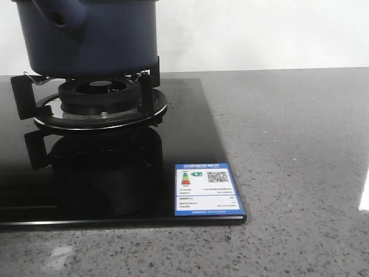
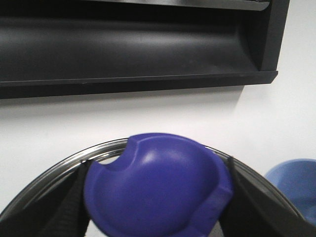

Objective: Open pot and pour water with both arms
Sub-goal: 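Move the cup over the open pot and tilt it to pour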

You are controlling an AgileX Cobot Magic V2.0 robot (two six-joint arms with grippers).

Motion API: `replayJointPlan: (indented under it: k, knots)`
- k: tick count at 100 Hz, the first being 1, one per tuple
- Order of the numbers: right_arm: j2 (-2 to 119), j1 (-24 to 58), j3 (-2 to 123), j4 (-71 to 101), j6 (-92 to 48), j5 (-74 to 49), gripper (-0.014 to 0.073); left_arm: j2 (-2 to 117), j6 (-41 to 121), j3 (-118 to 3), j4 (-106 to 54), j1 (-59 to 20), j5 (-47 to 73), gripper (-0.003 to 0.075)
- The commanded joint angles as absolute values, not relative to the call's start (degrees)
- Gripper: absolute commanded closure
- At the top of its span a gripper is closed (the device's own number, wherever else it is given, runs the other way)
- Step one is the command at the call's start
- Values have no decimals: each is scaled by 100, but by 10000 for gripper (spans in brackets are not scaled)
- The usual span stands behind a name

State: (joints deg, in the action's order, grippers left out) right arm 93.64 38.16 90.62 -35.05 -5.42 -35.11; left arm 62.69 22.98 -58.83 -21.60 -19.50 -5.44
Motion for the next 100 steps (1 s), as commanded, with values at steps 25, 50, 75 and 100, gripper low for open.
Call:
replayJointPlan:
  k: [25, 50, 75, 100]
  knots:
    - [9404, 4295, 9474, -5692, -577, -3210, 273, 6105, 2290, -6132, -2138, -1934, -1256, 379]
    - [9440, 4310, 9466, -6519, -577, -3223, 273, 6105, 2290, -6132, -2138, -1934, -1309, 379]
    - [9440, 4310, 9466, -7150, -731, -3251, 273, 6105, 2290, -6132, -2138, -1934, -1309, 379]
    - [9440, 4310, 9466, -7805, -731, -3400, 273, 6105, 2290, -6132, -2138, -1934, -1309, 379]
